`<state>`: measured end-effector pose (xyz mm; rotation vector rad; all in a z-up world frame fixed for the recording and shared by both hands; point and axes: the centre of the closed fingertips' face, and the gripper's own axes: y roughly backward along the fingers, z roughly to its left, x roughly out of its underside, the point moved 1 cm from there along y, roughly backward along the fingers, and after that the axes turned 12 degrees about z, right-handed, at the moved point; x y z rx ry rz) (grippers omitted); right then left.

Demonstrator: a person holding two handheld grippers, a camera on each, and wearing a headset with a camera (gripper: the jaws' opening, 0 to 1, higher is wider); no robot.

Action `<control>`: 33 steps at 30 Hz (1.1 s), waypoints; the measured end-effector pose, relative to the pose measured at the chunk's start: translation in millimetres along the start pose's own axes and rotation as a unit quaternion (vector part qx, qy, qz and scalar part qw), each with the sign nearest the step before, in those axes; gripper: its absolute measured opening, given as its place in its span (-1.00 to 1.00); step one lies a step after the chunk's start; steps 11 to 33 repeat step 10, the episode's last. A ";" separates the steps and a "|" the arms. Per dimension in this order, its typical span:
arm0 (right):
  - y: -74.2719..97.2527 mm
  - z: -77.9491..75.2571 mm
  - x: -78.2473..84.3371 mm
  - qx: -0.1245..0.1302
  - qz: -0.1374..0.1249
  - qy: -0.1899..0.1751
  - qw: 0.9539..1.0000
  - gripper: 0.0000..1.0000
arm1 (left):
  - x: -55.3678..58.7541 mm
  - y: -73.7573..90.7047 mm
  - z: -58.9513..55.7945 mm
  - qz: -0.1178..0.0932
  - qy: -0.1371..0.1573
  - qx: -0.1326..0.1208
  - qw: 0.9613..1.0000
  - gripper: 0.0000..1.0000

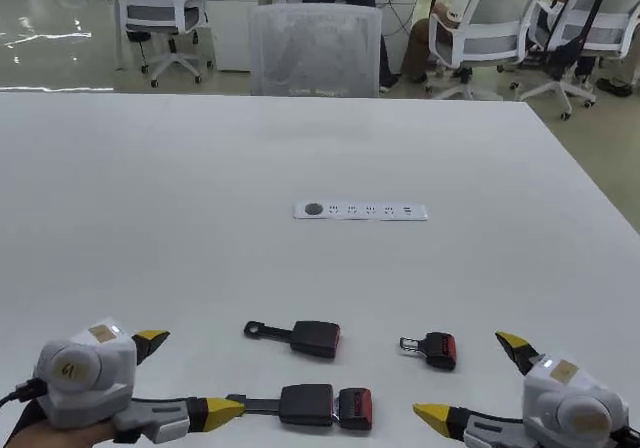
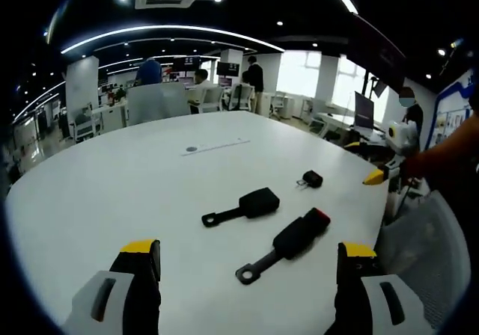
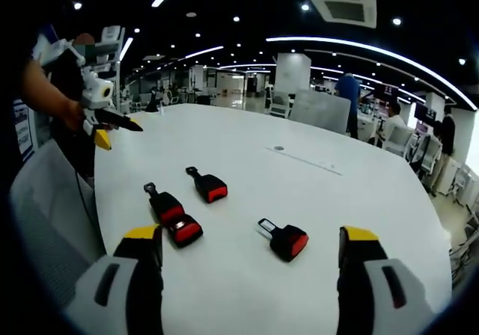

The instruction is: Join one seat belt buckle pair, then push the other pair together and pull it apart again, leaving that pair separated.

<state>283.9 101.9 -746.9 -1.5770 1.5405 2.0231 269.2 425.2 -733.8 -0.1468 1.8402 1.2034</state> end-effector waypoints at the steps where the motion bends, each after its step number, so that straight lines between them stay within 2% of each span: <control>1: 1.9 1.0 1.7 0.001 -0.001 -0.003 1.000 0.99 | 1.4 3.7 -0.7 -0.003 0.001 -0.003 1.000 1.00; 4: 4.7 2.0 5.4 0.005 -0.001 -0.011 1.000 1.00 | 4.2 9.1 2.8 -0.008 0.007 -0.015 1.000 1.00; 8: 8.0 5.3 8.4 0.009 0.000 -0.013 1.000 1.00 | 2.0 14.3 0.4 -0.020 0.011 -0.018 1.000 1.00; 10: 8.8 7.5 10.9 0.009 0.002 -0.013 1.000 1.00 | 1.1 13.8 -2.8 -0.019 0.005 -0.017 1.000 1.00; 33: 8.8 7.5 10.9 0.009 0.002 -0.013 1.000 1.00 | 1.1 13.8 -2.8 -0.019 0.005 -0.017 1.000 1.00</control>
